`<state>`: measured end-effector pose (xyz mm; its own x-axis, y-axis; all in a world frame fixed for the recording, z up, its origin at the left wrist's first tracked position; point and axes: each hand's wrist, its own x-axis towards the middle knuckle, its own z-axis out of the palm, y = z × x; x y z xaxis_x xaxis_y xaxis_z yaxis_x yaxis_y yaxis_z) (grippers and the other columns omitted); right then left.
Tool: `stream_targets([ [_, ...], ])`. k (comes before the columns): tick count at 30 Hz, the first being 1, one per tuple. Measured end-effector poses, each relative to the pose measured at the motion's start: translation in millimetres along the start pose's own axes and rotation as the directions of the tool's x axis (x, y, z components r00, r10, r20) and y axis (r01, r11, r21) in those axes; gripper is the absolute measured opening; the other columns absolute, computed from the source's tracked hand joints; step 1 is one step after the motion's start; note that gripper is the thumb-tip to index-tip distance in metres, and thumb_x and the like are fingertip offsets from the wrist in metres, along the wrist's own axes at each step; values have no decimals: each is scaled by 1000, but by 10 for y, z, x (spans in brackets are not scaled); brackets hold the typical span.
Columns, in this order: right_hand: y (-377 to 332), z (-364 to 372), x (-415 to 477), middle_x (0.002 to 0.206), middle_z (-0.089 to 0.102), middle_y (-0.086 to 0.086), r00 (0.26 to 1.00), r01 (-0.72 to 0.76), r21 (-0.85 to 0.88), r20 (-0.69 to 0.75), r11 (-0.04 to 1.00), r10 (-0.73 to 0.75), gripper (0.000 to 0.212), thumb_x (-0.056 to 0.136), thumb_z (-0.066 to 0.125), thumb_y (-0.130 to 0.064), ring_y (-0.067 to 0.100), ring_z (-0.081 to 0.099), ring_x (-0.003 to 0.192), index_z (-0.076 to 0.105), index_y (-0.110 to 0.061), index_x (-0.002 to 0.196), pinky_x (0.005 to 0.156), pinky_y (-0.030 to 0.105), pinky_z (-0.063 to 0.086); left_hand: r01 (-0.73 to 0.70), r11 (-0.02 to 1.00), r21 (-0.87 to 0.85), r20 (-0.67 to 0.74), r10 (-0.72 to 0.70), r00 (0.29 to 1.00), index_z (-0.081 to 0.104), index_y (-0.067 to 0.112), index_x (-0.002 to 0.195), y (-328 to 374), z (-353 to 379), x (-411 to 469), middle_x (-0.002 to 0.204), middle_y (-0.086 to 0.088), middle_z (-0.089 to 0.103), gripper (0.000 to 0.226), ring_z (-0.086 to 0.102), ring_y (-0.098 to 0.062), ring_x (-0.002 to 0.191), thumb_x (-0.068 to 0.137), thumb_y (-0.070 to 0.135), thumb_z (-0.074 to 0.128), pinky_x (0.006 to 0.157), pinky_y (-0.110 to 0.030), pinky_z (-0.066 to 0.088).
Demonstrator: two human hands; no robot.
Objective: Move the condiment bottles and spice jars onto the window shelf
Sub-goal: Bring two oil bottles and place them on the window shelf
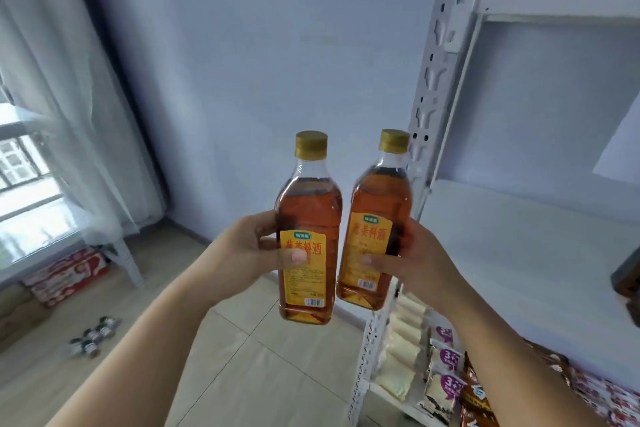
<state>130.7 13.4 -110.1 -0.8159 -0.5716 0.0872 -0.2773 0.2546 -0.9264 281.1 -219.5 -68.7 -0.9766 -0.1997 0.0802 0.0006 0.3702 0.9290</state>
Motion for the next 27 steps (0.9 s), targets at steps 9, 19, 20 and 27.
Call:
stream_targets([
  [9,-750,1597,743,105,79,-12,989,93,-5,112,996,-92,45,76,89,-21,10,76,95,67,-27,116,91,45,62,33,999,8,-185,-31,982,72,23,118,-476,-1693,-540,116,4,77,44,75,-18,107,77,33,84,99,-51,56],
  [19,-1216,3030,1373,105,79,-13,958,152,17,245,988,-151,42,76,89,-26,11,76,98,68,-29,113,95,48,60,119,993,-1,-367,-111,924,74,24,114,-1011,-2907,-979,113,3,78,42,75,-21,107,75,32,84,97,-58,56],
  [20,-1245,3132,1448,105,79,-12,953,155,21,260,988,-155,43,76,89,-26,11,76,98,68,-28,114,95,49,59,120,993,-5,-379,-113,918,73,24,116,-1055,-2978,-984,114,2,78,43,74,-21,108,75,32,84,97,-57,56],
  [27,-1379,3719,2063,105,78,-15,917,183,34,354,982,-183,44,74,90,-32,9,75,98,69,-33,112,94,47,60,127,989,-74,-462,-147,875,73,20,119,-1302,-3397,-872,119,-4,76,45,74,-26,110,77,29,87,96,-58,56],
])
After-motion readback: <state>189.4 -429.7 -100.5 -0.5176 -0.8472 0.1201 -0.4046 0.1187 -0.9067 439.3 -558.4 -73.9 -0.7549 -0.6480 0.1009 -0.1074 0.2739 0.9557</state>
